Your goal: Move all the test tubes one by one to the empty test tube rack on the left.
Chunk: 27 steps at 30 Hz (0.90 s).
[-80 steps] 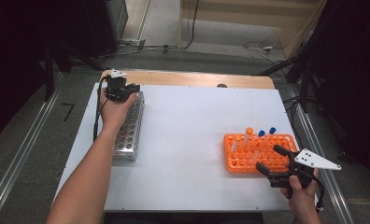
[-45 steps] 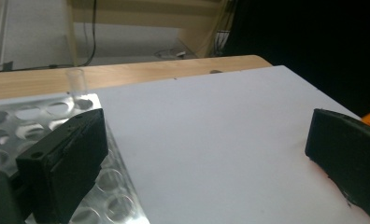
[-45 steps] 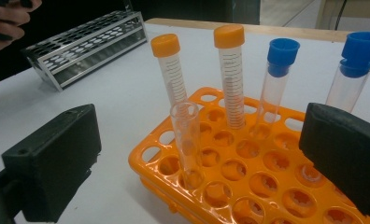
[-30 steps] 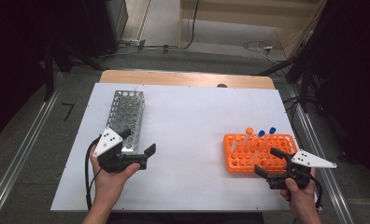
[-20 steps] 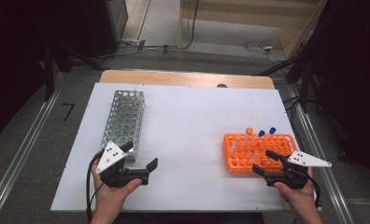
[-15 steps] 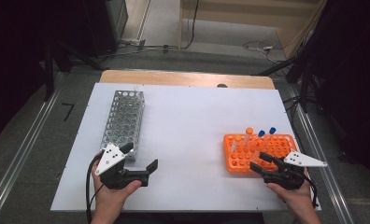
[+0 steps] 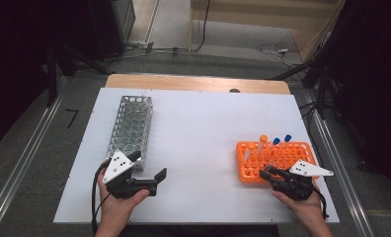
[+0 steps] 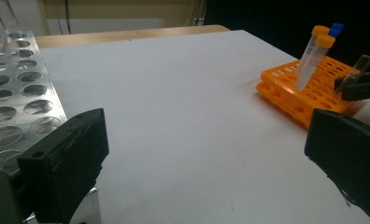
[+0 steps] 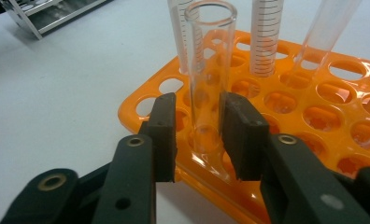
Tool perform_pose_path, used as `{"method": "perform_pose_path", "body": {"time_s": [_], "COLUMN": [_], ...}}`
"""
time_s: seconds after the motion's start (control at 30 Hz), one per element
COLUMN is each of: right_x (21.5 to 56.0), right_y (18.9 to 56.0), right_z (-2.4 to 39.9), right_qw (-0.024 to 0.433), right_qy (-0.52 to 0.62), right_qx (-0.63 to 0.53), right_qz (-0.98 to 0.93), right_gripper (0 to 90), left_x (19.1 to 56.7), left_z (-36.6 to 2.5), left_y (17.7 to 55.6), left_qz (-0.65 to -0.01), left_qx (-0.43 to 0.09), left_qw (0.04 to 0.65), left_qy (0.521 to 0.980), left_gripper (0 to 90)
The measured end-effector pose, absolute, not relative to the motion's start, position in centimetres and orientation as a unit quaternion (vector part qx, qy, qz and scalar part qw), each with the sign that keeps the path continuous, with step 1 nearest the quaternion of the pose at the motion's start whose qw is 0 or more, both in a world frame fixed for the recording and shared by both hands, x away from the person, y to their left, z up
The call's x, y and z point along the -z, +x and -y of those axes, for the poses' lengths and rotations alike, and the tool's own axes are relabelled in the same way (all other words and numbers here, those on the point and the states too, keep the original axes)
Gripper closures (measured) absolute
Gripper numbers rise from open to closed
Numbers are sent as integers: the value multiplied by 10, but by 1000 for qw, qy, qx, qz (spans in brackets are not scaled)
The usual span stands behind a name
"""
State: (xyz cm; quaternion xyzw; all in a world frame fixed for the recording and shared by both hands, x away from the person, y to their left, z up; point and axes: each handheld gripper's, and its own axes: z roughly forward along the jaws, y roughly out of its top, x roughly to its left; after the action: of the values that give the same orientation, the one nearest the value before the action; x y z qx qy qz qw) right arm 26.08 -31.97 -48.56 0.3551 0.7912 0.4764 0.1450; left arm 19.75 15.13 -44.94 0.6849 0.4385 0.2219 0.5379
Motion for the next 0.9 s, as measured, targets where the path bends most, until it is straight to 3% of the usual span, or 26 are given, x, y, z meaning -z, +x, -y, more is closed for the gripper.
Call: {"method": "perform_pose_path", "body": {"time_s": [0.23,0.9], "right_x": [486,457], "right_y": [261,253], "right_z": [318,315], "right_qw": [163,180], "right_qy": [350,357], "right_qx": [-470,-486], "right_qz": [-794,-777], "right_gripper": [738,743], "left_x": [450,449], "left_z": [-149,-139], "left_y": [198,199], "left_qz": [-436,-420], "left_qx": [-221,-217], "left_qw": [537,545], "left_qy": [688,692], "left_gripper": [3,3]}}
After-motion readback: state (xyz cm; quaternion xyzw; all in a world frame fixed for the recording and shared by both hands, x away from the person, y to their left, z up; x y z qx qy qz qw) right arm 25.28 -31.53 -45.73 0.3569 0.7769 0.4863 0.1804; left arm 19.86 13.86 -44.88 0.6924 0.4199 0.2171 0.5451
